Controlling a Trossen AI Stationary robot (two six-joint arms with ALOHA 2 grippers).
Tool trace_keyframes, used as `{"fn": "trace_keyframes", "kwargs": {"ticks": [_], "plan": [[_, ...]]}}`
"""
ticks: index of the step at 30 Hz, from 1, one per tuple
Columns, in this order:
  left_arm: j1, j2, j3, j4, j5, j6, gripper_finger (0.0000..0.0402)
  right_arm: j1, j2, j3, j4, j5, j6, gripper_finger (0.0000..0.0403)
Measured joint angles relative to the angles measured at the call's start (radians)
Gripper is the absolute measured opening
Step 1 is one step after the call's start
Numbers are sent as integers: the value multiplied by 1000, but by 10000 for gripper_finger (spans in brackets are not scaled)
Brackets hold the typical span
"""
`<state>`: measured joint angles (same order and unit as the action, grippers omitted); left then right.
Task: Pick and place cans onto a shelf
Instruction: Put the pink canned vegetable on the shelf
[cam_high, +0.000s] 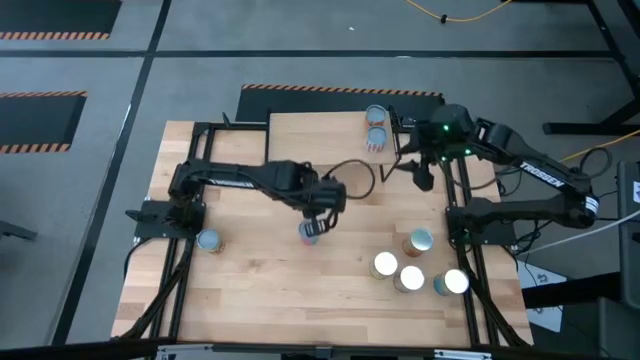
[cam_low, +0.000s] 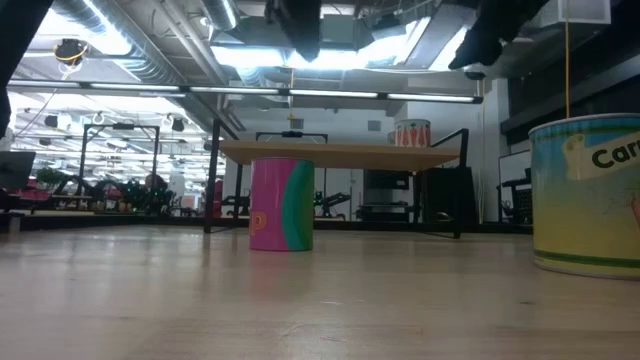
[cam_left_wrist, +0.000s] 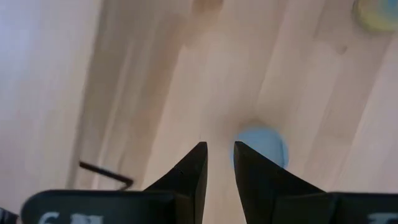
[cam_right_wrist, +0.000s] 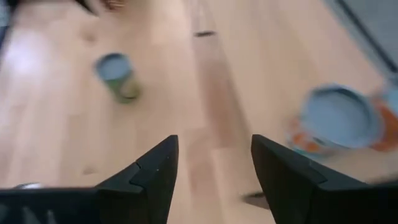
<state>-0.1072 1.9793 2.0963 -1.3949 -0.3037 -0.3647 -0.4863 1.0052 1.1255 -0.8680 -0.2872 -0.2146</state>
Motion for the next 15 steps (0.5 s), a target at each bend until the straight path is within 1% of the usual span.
{"fn": "trace_keyframes", "kwargs": {"ticks": [3,9,15], "plan": [[-15,0,-71,0,0,-32,72,56,1,0,1,-30,1,208],[-26,0,-195,4,3,-107,72,161,3,0,5,-29,4,208],[-24,-1,-293,44,2,-183,72,238,3,0,12,-29,1,208]]}}
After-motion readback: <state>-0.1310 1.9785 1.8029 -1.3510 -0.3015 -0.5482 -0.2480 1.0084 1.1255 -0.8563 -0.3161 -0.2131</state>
